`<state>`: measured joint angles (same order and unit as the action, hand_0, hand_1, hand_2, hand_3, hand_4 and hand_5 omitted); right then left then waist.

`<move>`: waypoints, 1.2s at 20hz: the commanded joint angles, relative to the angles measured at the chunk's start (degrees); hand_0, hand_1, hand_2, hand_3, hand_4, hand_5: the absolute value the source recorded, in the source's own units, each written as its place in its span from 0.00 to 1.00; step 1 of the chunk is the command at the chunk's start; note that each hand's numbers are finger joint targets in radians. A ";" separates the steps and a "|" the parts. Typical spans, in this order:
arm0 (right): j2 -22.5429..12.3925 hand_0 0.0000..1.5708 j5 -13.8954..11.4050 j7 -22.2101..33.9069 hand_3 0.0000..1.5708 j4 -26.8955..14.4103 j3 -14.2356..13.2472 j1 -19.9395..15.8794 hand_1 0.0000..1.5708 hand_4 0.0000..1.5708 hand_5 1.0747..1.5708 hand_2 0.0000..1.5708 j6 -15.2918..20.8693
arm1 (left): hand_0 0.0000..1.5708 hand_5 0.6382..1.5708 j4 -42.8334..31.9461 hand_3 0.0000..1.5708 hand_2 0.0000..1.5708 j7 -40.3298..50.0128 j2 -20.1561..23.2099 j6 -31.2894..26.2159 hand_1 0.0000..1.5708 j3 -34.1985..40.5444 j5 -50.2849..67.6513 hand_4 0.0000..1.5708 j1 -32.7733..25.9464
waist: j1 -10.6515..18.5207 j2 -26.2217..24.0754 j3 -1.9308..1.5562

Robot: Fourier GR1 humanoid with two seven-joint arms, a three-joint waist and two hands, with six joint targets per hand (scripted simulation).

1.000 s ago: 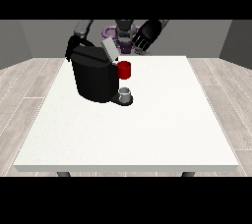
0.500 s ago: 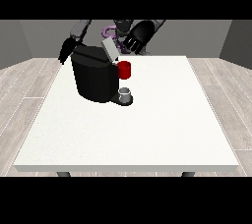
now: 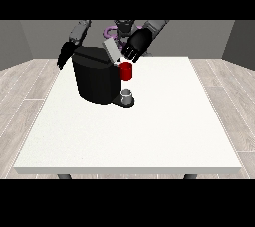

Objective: Insert the coffee pod into the coffee machine and close the lid

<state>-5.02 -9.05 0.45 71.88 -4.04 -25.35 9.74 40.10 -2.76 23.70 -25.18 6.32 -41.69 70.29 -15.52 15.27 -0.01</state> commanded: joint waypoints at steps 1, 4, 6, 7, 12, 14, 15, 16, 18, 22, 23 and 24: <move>1.57 0.00 -1.64 0.52 0.00 0.37 1.54 1.83 0.00 0.14 1.00 0.00 1.78 | 0.76 1.00 -1.05 0.78 0.80 -0.53 -1.13 0.86 0.76 -0.19 -0.30 0.30 -1.42 | 0.00 -1.03 0.01; -0.16 0.00 -0.15 0.84 0.00 -0.39 -0.63 -3.07 0.00 0.02 1.00 0.00 0.89 | 0.79 1.00 -0.92 0.78 0.82 -1.27 -0.69 0.73 0.79 -0.29 -0.56 0.27 0.78 | 0.80 1.67 -0.01; -0.06 0.00 0.98 -2.80 0.00 -0.39 -0.70 0.26 0.00 0.02 1.00 0.00 -0.47 | 0.79 1.00 -1.60 0.78 0.82 -2.21 2.64 -1.14 0.79 1.56 0.53 0.27 2.22 | -0.78 2.61 -0.02; 0.11 0.00 0.51 0.05 0.00 0.83 -0.21 -1.11 0.00 0.07 1.00 0.00 0.00 | 0.77 1.00 -2.56 0.78 0.80 0.13 -1.15 1.61 0.77 0.04 -0.94 0.27 -0.27 | -1.18 1.19 0.00; 0.67 0.00 0.65 -3.19 0.00 -1.50 -1.09 -0.18 0.00 0.00 1.00 0.00 1.14 | 0.76 1.00 -1.81 0.76 0.80 -2.33 0.03 1.29 0.76 0.06 -0.94 0.27 0.81 | -0.20 3.16 -0.01; -0.38 0.00 0.56 -3.13 0.00 0.28 -0.20 -0.54 0.00 0.00 1.00 0.00 -0.62 | 0.74 1.00 -2.68 0.76 0.78 -2.48 2.21 2.24 0.74 1.43 -0.94 0.27 2.24 | -2.37 3.72 0.00; -3.29 0.00 2.35 -1.63 0.00 -2.43 -3.07 -2.20 0.00 0.07 1.00 0.00 -2.51 | 0.74 1.00 -1.59 0.76 0.79 -1.51 -0.88 1.03 0.74 0.18 -0.70 0.26 1.60 | -0.23 1.67 -0.01; 0.42 0.00 1.15 -2.53 0.00 -1.42 -0.73 -0.41 0.00 0.00 1.00 0.00 -0.18 | 0.77 1.00 -2.74 0.76 0.80 -0.59 0.58 1.31 0.77 0.33 -1.56 0.26 2.47 | -1.55 2.42 -0.01; 2.34 0.00 -1.47 -0.07 0.00 0.12 2.12 -2.23 0.00 0.00 1.00 0.00 1.85 | 0.78 1.00 -4.33 0.76 0.80 0.99 1.16 0.61 0.78 2.05 -0.59 0.26 5.77 | -3.18 2.88 0.00; 0.75 0.00 0.22 -1.85 0.00 -1.77 -0.40 -2.19 0.00 0.00 1.00 0.00 1.03 | 0.77 1.00 -2.18 0.77 0.79 -2.49 -0.87 3.48 0.77 -0.20 -2.08 0.23 2.48 | -0.72 2.65 0.00; -0.26 0.00 0.27 -0.51 0.00 -1.30 -0.68 -1.13 0.00 0.09 1.00 0.00 0.47 | 0.77 1.00 -2.95 0.76 0.79 -3.10 0.19 2.05 0.77 0.42 -1.48 0.22 1.73 | -0.78 0.97 0.00; -0.49 0.00 0.58 -2.89 0.00 -1.20 -0.18 -0.11 0.00 0.00 1.00 0.00 -0.95 | 0.77 1.00 -3.00 0.76 0.79 -2.22 -0.46 3.54 0.77 0.64 -1.67 0.23 1.52 | -1.62 1.43 0.00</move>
<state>-5.12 -8.64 -1.56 70.52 -4.50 -26.43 9.76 37.30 -4.81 24.31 -23.01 6.96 -43.19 72.59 -16.74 17.47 0.01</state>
